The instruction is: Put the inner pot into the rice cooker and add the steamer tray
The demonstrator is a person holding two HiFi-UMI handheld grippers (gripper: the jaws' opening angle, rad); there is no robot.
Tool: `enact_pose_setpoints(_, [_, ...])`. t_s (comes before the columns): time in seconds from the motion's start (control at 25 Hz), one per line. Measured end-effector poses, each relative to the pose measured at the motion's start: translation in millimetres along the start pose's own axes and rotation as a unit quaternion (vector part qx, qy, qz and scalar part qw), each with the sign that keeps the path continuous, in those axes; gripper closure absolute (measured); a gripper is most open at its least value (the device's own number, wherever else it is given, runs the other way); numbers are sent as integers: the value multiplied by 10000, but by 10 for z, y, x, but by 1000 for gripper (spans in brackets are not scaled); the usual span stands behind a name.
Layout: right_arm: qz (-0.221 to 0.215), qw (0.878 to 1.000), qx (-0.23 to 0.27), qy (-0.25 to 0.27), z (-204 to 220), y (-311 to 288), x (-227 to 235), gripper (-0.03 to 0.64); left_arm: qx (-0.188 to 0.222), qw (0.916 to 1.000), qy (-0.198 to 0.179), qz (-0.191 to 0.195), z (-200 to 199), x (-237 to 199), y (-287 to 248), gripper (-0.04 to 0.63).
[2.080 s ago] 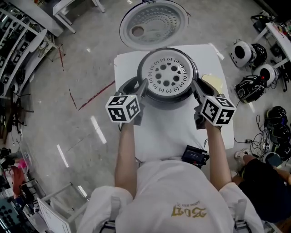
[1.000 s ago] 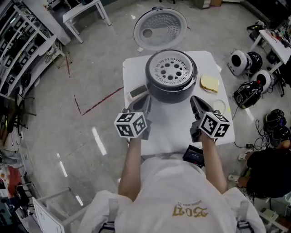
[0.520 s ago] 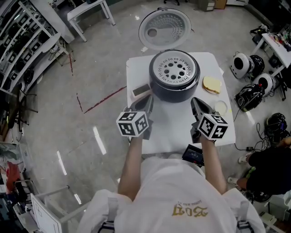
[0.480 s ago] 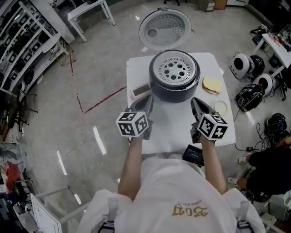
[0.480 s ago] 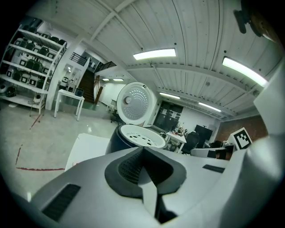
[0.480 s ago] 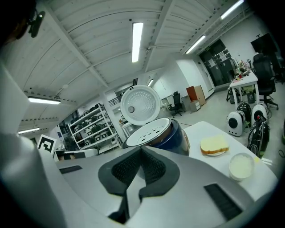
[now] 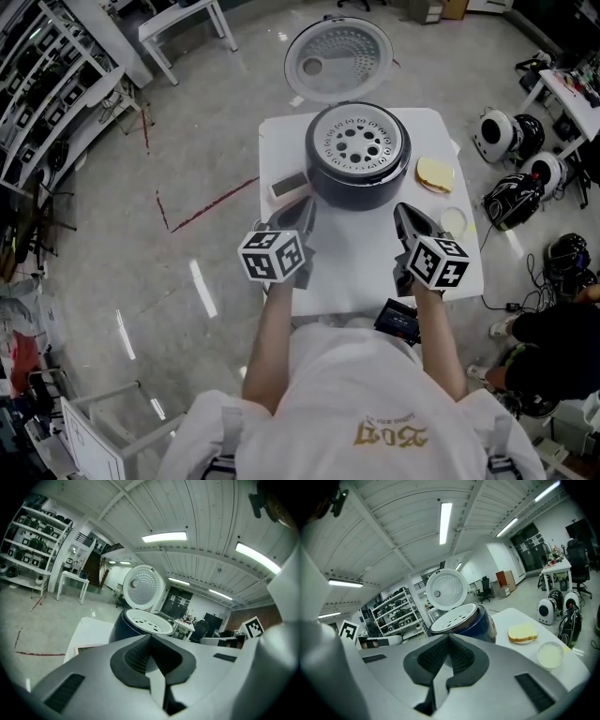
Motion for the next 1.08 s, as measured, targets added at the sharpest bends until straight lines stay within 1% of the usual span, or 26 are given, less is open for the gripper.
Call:
enact_pose_setpoints(0.68, [48,10000,-4,-48,-11,28,65,607,-39,9999,96,26,21,-15,-31,580])
enact_pose_setpoints(0.92, [45,9999,-9,-129,-30,16,102,607,-31,10000,-46,-17,-4,-28,-68,580])
enact_pose_setpoints(1.08, [80,9998,-30,-158,-1,-17,154,607,-19,10000,-31,20,-9,-59,-110,580])
Point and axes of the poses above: the fingertips, and each gripper's own axes: y backward along the fingers, x to its right, z out of its underside, the point moved 9 cm from there along y, backward along the fingers, and after that the axes turned 8 degrees about y, right-handed, at the moved point
